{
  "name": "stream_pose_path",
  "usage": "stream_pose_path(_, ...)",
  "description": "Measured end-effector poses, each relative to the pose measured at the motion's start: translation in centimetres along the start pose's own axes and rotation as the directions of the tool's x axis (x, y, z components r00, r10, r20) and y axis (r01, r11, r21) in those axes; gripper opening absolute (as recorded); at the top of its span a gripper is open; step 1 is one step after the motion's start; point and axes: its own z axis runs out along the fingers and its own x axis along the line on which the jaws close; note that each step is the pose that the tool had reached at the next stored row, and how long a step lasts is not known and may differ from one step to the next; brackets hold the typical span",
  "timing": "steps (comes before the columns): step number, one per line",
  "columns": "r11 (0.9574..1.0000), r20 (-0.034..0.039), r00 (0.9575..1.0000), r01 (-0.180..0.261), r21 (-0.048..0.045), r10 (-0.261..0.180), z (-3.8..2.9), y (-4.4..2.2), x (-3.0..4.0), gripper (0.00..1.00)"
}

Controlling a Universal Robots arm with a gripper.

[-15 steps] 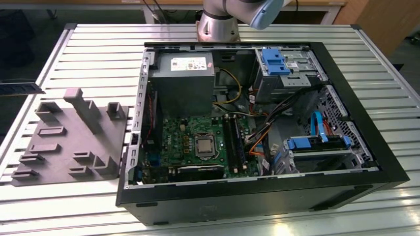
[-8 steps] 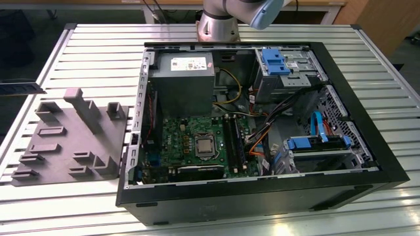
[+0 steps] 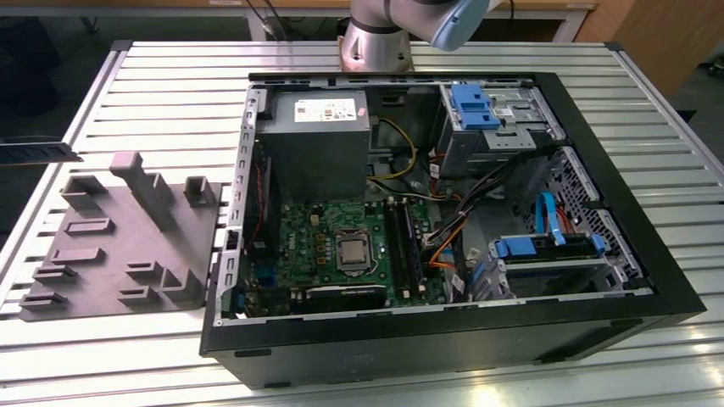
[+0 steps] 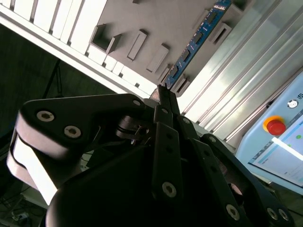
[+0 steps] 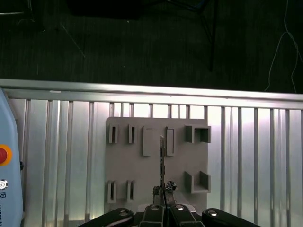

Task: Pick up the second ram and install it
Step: 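Pick up the second ram and move it above second insertion slot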

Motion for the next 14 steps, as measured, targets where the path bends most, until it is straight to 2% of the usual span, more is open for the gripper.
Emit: stream_pose_path(14,1.0000,0.0000,1.0000,0.000,-0.0001,0.000,-0.03,-0.50,0.00,0.11)
